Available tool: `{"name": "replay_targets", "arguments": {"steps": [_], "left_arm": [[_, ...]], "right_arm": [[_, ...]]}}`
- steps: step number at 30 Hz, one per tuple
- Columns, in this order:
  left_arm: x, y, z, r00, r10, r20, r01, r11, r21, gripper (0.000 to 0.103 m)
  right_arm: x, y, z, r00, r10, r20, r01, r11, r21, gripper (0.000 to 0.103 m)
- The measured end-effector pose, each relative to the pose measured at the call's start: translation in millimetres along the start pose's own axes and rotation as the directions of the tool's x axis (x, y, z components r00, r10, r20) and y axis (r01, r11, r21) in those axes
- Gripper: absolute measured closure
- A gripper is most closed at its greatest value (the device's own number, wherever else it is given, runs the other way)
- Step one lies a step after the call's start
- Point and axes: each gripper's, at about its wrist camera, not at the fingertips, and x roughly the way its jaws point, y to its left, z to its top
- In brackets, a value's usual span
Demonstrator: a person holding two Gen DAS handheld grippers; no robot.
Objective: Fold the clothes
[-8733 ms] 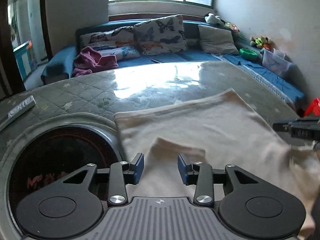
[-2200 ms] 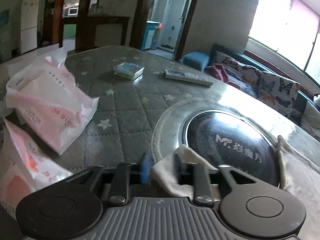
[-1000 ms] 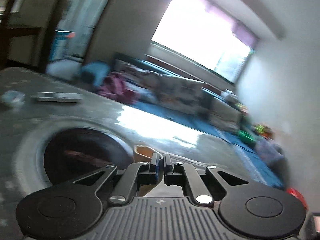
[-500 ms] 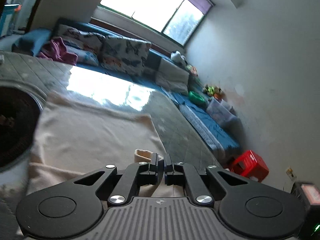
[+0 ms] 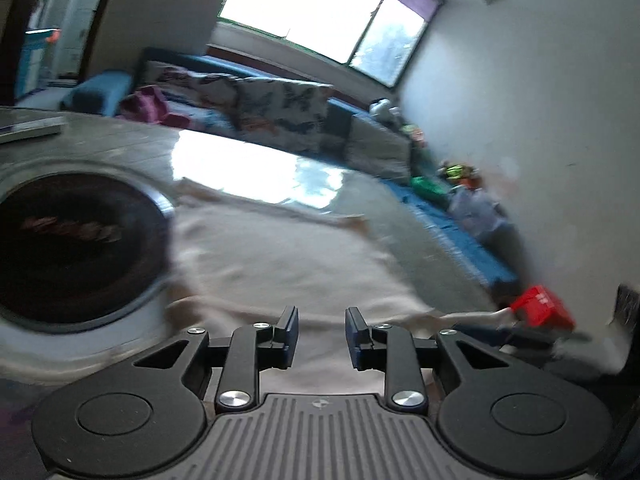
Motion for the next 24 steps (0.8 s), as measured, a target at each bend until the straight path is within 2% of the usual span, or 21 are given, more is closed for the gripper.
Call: {"name": "replay_targets", "arguments": {"steps": [3,7,12,15,18,24], "left_arm": [[-4,20,-7,0.998,0.062,-0.028,-0.062,0.998,-0.012,0.076],[-6,36,-13,0.993,0.107,-0.052,-0.108,0.994,-0.025,0.078],[-3,31,-3,0.996,0.088,-0.025,-0.088,0.996,-0.007,0.079],[11,31,0,0.994,0.099,-0.041,-0.099,0.995,0.005,0.079],[26,36,0,0.989,0.125,-0.075,-0.125,0.992,0.005,0.082],[27,37,-2,0.987,0.145,-0.072,-0.143,0.989,0.038,0.088]], "right_arm": [[9,1,3,1.0,0.0,-0.01,0.0,1.0,-0.01,0.057],[22,3,5,1.0,0.001,-0.025,-0.001,1.0,-0.015,0.063],[37,3,4,0.998,-0.01,-0.055,0.01,1.0,-0.01,0.065],[42,2,3,0.998,-0.019,-0.063,0.018,1.0,-0.016,0.065],[36,2,4,0.999,-0.023,-0.049,0.022,1.0,-0.021,0.065],[20,8,4,1.0,-0.002,-0.024,0.001,0.999,-0.044,0.065]]}}
